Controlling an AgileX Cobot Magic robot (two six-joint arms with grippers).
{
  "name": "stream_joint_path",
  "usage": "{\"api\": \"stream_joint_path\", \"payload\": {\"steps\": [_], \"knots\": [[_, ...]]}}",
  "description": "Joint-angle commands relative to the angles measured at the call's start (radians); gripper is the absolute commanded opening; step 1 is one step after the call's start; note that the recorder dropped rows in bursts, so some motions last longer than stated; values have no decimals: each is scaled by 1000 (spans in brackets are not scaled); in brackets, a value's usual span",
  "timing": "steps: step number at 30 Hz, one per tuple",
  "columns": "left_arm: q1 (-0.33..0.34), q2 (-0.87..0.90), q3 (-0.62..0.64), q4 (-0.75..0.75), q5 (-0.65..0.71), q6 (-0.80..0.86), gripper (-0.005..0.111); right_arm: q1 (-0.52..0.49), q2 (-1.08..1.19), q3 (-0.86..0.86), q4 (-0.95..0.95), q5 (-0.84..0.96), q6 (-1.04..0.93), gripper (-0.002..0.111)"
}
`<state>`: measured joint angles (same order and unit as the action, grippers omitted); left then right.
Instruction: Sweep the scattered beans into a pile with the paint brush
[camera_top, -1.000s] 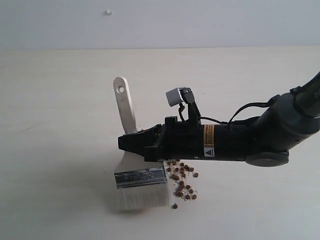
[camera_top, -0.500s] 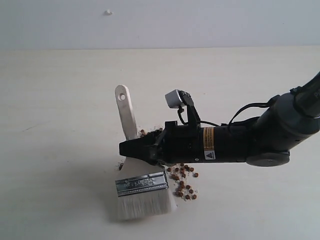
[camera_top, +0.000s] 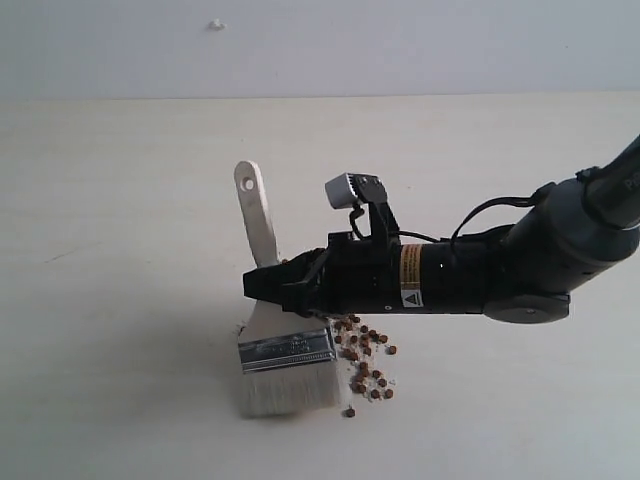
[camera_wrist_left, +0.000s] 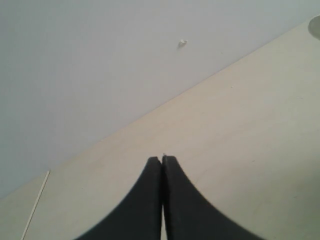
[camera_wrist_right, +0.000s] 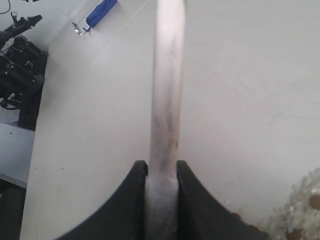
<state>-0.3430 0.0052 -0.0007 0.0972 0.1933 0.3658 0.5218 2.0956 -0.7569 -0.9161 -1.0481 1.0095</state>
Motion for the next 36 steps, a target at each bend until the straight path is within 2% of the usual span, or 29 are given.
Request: {"api": "stream_joint_path", "payload": {"steps": [1,7,17,23,31,36], "knots": [[-7,-5,1,-1,0,-3,0,2,1,-54,-70,50,27,0],[-7,-5,1,-1,0,-3,0,2,1,-111,-174,112,156,0],[-7,-5,1,-1,0,-3,0,2,-1,-112,-186,140,276,0],[-7,-5,1,-1,0,-3,0,2,-1,-114,-190,182,275,0],[-7,-5,1,-1,0,-3,0,2,-1,-171,-289,203,269,0],[-7,-5,1,-1,0,-3,0,2,-1,-199,-329,197,150,0]]}}
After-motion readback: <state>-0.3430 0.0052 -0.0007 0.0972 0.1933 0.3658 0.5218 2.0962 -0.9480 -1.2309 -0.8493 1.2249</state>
